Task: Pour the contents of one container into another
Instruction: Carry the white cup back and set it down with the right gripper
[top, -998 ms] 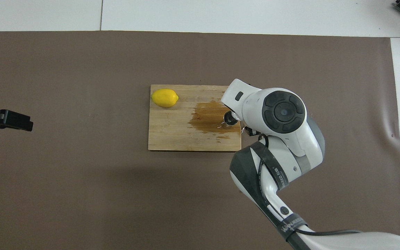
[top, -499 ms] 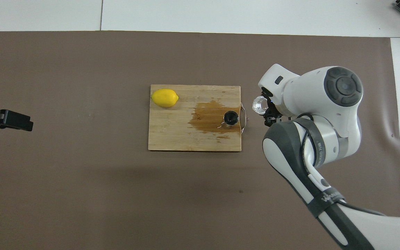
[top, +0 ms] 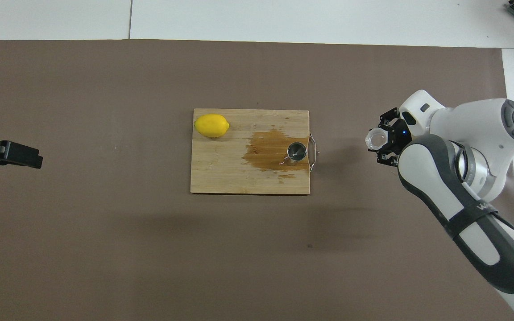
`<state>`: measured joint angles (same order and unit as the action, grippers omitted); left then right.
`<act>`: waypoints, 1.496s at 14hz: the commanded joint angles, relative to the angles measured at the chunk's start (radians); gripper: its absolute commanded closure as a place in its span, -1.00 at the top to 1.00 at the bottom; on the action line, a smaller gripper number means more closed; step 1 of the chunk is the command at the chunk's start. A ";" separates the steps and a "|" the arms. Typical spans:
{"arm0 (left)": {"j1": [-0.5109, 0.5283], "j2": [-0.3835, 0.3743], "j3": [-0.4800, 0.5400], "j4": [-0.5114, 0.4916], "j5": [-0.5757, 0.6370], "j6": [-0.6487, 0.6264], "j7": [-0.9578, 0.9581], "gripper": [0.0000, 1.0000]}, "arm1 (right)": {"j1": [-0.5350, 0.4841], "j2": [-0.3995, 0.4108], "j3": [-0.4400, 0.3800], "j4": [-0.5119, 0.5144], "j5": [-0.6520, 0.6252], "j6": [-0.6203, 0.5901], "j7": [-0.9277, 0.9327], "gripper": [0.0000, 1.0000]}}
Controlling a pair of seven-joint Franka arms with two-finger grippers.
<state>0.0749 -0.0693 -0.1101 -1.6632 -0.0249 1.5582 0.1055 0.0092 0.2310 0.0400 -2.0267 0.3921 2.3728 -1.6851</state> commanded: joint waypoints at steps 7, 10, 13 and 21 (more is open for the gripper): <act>0.016 -0.026 -0.010 -0.024 0.013 -0.006 0.000 1.00 | -0.110 0.114 0.012 -0.021 0.313 0.091 -0.280 -0.28; 0.016 -0.026 -0.010 -0.024 0.013 -0.006 0.000 1.00 | -0.112 0.114 0.012 -0.020 0.315 0.089 -0.274 0.99; 0.016 -0.026 -0.010 -0.024 0.013 -0.006 0.002 1.00 | -0.101 0.065 0.008 -0.021 0.301 0.075 -0.245 1.00; 0.016 -0.026 -0.010 -0.024 0.013 -0.006 0.002 1.00 | -0.106 -0.108 0.003 -0.018 0.039 -0.182 0.271 1.00</act>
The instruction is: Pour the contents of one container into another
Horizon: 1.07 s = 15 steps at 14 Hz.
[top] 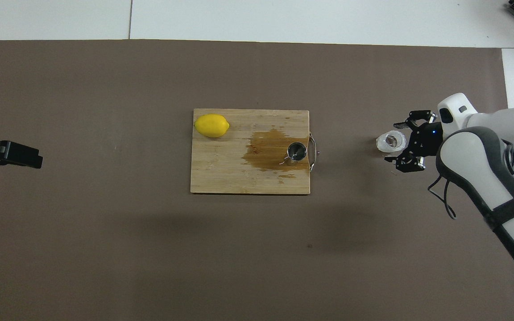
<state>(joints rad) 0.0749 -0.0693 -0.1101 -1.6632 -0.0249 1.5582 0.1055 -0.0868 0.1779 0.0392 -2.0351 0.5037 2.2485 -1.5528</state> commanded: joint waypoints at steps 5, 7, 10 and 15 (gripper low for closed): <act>0.016 -0.026 -0.010 -0.024 0.013 -0.006 0.000 1.00 | -0.018 -0.170 0.005 -0.001 -0.256 -0.200 0.527 1.00; 0.016 -0.026 -0.010 -0.024 0.013 -0.006 0.000 1.00 | -0.002 -0.190 0.013 0.036 -0.333 -0.282 0.708 1.00; 0.016 -0.026 -0.010 -0.024 0.013 -0.006 0.000 1.00 | 0.002 -0.228 0.014 0.059 -0.373 -0.403 1.013 1.00; 0.014 -0.026 -0.010 -0.024 0.013 -0.006 0.000 1.00 | 0.065 -0.262 0.024 0.069 -0.465 -0.501 1.501 1.00</act>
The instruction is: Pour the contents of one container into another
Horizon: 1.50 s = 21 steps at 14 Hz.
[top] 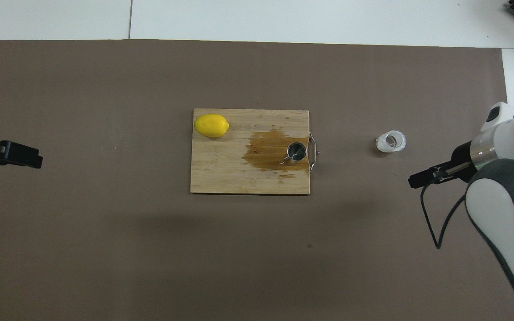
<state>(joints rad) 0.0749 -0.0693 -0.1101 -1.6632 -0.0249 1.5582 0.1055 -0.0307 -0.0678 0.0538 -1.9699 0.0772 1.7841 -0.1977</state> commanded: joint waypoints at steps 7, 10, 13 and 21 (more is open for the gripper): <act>0.016 -0.026 -0.010 -0.024 0.013 -0.006 0.000 1.00 | -0.004 -0.020 -0.003 0.270 -0.027 -0.271 0.281 1.00; 0.016 -0.026 -0.010 -0.024 0.013 -0.006 0.000 1.00 | -0.009 -0.023 -0.008 0.260 -0.021 -0.258 0.274 1.00; 0.014 -0.026 -0.010 -0.024 0.013 -0.006 0.000 1.00 | -0.008 -0.024 -0.058 0.269 -0.019 -0.258 0.274 1.00; 0.014 -0.026 -0.010 -0.024 0.013 -0.006 0.000 1.00 | -0.005 -0.024 -0.062 0.263 -0.051 -0.246 0.274 1.00</act>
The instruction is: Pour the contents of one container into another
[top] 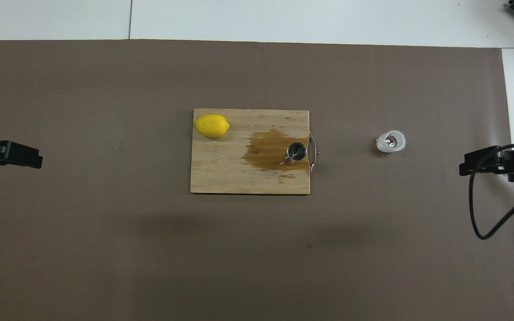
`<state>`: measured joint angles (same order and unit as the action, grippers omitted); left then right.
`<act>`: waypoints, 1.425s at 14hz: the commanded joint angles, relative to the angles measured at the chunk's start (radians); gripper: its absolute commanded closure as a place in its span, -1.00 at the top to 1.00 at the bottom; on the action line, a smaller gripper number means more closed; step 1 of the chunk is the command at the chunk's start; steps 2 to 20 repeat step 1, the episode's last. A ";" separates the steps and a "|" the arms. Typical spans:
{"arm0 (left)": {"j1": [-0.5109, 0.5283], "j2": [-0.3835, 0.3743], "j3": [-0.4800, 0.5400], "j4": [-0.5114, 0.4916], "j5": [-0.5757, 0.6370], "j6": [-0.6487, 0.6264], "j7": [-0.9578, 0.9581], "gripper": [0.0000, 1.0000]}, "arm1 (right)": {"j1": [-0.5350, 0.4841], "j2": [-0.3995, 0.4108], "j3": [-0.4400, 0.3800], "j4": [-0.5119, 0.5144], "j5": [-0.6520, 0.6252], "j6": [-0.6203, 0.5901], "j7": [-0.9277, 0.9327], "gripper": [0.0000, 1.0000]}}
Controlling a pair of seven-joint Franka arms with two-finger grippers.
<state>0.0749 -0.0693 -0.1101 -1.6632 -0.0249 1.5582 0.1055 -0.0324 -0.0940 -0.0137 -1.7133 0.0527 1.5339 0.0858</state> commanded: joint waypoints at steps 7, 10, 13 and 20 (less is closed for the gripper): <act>0.016 -0.026 -0.010 -0.024 0.013 -0.006 0.000 1.00 | -0.001 0.002 0.006 0.007 -0.028 0.006 -0.009 1.00; 0.016 -0.026 -0.010 -0.024 0.013 -0.006 0.000 1.00 | -0.001 0.002 0.006 0.007 -0.028 0.006 -0.009 1.00; 0.016 -0.026 -0.010 -0.024 0.013 -0.006 0.000 1.00 | -0.001 0.002 0.006 0.007 -0.028 0.006 -0.009 1.00; 0.016 -0.026 -0.010 -0.024 0.013 -0.006 0.000 1.00 | -0.001 0.002 0.006 0.007 -0.028 0.006 -0.009 1.00</act>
